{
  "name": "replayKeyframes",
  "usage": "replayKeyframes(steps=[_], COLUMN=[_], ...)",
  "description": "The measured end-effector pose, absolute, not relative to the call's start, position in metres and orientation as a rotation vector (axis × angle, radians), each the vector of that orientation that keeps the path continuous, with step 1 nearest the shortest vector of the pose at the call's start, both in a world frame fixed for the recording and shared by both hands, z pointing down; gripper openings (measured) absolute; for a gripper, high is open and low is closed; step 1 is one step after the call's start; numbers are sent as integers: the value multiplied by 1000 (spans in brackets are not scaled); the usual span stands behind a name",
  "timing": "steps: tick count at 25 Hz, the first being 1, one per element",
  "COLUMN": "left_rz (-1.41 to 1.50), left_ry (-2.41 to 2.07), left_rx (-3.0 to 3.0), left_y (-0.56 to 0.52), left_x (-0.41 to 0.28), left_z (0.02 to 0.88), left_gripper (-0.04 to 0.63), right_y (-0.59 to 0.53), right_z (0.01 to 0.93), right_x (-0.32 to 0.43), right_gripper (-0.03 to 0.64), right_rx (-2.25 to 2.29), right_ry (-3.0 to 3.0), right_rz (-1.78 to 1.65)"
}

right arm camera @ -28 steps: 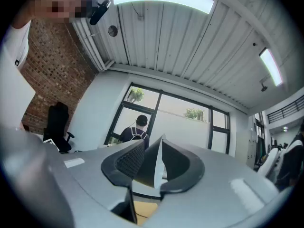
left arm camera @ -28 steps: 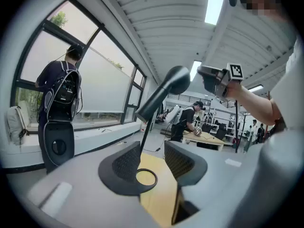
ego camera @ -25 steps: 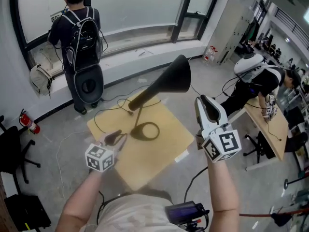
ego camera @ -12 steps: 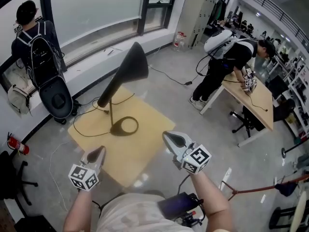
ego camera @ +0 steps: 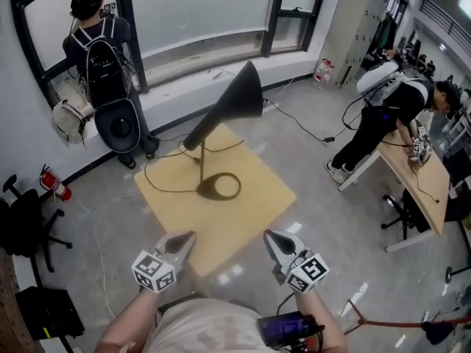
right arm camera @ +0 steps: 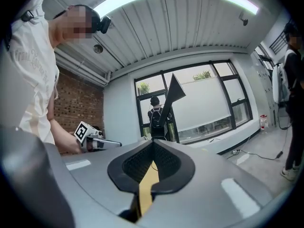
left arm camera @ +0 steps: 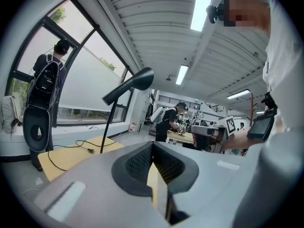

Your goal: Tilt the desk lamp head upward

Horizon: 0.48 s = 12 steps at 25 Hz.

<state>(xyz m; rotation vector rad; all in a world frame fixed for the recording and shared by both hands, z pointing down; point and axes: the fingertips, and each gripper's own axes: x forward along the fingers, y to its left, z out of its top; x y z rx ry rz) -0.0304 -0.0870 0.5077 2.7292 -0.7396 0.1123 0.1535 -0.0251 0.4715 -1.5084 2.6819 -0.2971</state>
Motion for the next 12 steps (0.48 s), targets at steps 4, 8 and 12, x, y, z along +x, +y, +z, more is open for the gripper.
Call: replayKeyframes(steps=[4, 8, 12], left_rz=[115, 123, 136], left_ry=[-752, -748, -752], left_rx=[2715, 2722, 2726], left_y=[-70, -55, -41], left_x=[-31, -29, -30], left_z=[509, 510, 509], left_gripper=[2, 2, 2], right_y=[-12, 0, 7], right_z=[474, 480, 482], right_x=[148, 145, 139], right_gripper=[11, 11, 11], right_rx=[-1480, -1472, -1459], right_ry=[2679, 2675, 2697], right_rz=[-317, -340, -336])
